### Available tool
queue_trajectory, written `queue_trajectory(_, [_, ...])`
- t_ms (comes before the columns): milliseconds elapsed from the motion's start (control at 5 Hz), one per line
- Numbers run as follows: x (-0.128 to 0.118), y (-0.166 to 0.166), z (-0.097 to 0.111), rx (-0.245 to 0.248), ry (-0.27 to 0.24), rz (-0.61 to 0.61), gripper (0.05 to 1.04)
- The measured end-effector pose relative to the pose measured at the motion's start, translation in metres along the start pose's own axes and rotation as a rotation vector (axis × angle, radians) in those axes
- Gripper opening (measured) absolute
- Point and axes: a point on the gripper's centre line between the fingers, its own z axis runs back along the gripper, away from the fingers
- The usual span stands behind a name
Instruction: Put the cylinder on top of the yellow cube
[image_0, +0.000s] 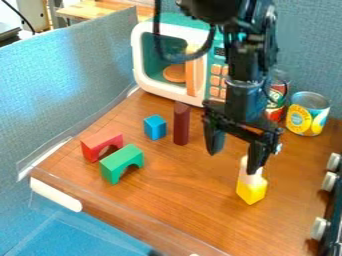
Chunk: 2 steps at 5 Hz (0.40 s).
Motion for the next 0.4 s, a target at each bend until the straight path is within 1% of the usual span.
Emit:
queue_trajectory(200, [-0.0093, 0.0099, 0.0085, 0.023, -0.029, 0.020, 1.001])
queue_trajectory(400, [-0.0109, 0.0148, 0.0086, 0.015, -0.023, 0.030, 1.001])
